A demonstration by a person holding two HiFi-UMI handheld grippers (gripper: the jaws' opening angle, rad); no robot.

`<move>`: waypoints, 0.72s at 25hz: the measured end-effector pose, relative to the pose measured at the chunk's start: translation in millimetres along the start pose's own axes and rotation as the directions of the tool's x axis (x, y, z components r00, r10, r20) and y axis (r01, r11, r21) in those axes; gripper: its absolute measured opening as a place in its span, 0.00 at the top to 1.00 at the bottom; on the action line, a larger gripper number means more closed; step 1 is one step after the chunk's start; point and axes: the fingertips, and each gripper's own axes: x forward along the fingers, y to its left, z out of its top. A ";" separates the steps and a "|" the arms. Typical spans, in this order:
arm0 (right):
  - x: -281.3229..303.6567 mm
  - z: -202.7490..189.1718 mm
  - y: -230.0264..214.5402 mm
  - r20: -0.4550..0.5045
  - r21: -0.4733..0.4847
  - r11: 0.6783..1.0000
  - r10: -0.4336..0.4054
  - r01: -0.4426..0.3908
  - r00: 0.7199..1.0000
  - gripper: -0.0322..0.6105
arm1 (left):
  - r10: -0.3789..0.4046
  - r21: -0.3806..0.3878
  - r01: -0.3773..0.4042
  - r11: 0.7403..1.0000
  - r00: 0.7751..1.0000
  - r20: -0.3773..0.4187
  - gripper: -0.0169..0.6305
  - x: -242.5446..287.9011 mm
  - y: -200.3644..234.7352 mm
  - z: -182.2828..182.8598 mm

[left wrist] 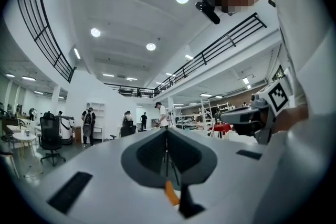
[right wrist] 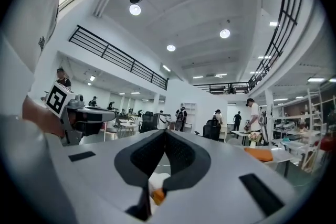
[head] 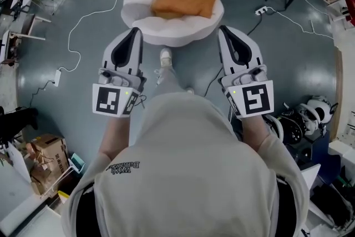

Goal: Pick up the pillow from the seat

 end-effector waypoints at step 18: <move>106.6 -46.4 -25.4 -0.135 0.044 0.999 -0.013 0.019 0.991 0.94 | -0.078 0.028 0.079 0.996 0.996 -0.045 0.95 99.6 83.4 -39.0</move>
